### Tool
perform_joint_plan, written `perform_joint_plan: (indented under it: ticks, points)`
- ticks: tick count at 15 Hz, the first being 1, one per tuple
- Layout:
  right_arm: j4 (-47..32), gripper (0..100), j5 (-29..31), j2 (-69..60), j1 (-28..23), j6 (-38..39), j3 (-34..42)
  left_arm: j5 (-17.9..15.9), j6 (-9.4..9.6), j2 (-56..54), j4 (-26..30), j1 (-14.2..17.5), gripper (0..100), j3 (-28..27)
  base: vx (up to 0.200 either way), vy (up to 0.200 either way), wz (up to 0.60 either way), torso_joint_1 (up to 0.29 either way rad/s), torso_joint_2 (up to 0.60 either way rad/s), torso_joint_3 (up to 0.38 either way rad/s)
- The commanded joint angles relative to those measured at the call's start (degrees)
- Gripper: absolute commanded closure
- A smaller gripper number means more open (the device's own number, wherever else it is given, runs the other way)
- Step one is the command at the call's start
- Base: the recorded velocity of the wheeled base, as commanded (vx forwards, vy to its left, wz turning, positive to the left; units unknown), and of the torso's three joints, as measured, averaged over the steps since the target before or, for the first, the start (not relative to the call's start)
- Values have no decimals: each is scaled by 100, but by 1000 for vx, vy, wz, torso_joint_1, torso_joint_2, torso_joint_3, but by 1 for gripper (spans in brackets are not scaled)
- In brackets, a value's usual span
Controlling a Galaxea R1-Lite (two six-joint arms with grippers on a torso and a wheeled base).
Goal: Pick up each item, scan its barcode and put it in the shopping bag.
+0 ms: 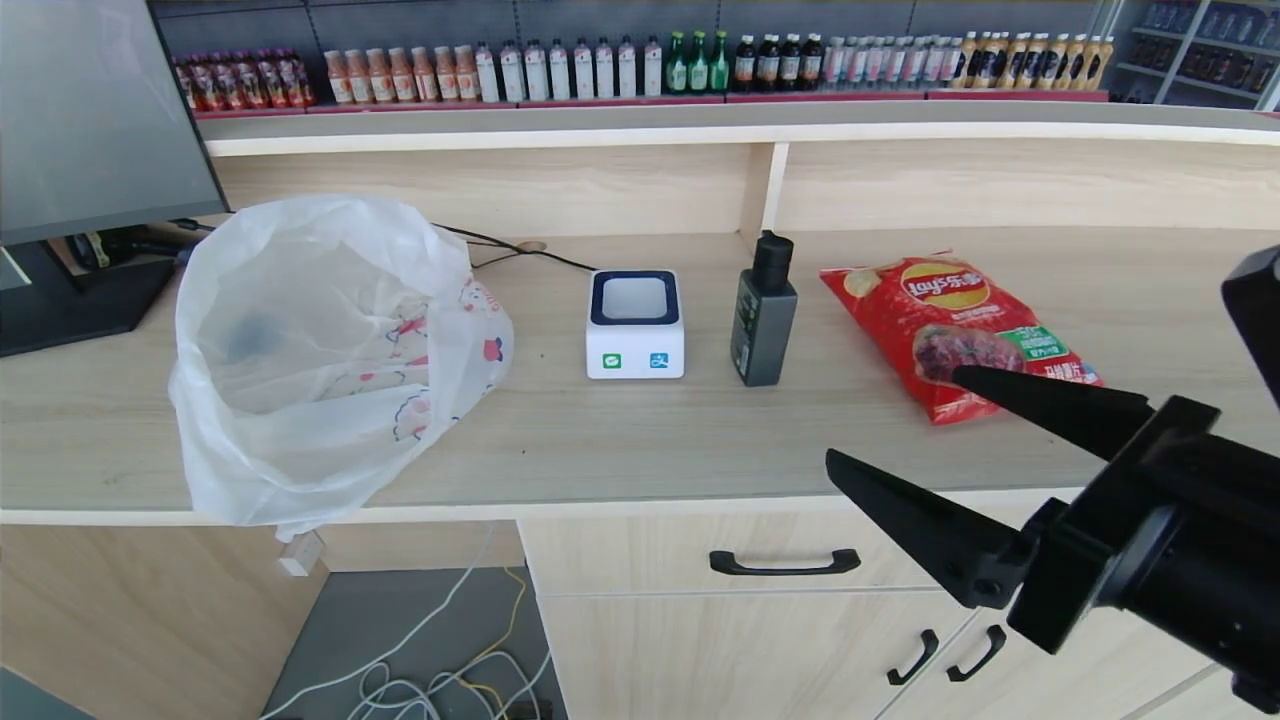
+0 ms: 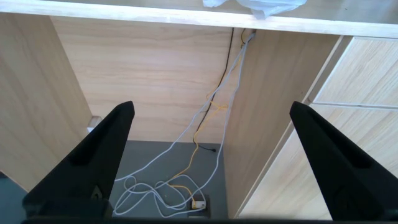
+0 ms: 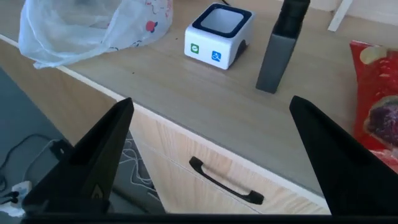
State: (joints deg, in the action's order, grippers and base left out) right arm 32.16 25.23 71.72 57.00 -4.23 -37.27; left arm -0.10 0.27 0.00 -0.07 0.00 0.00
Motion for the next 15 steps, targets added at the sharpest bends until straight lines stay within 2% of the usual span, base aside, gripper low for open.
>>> perform_joint_plan:
  ticks: [1,4,5,10,11,15]
  points:
    - [212,0,69,545,39,203,-176,1,0,0,-1,0,0,0,0,0,0,0,0,0]
    - [203,0,192,791,21,458,-536,1,0,0,-1,0,0,0,0,0,0,0,0,0]
    - [221,0,192,914,-128,485,-606,1,0,0,-1,0,0,0,0,0,0,0,0,0]
    - [493,0,210,1213,-515,476,-554,1,0,0,-1,0,0,0,0,0,0,0,0,0]
    - [686,0,210,1327,-568,485,-527,1,0,0,-1,0,0,0,0,0,0,0,0,0]
    - [2708,0,192,2312,-1112,502,-483,1,0,0,-1,0,0,0,0,0,0,0,0,0]
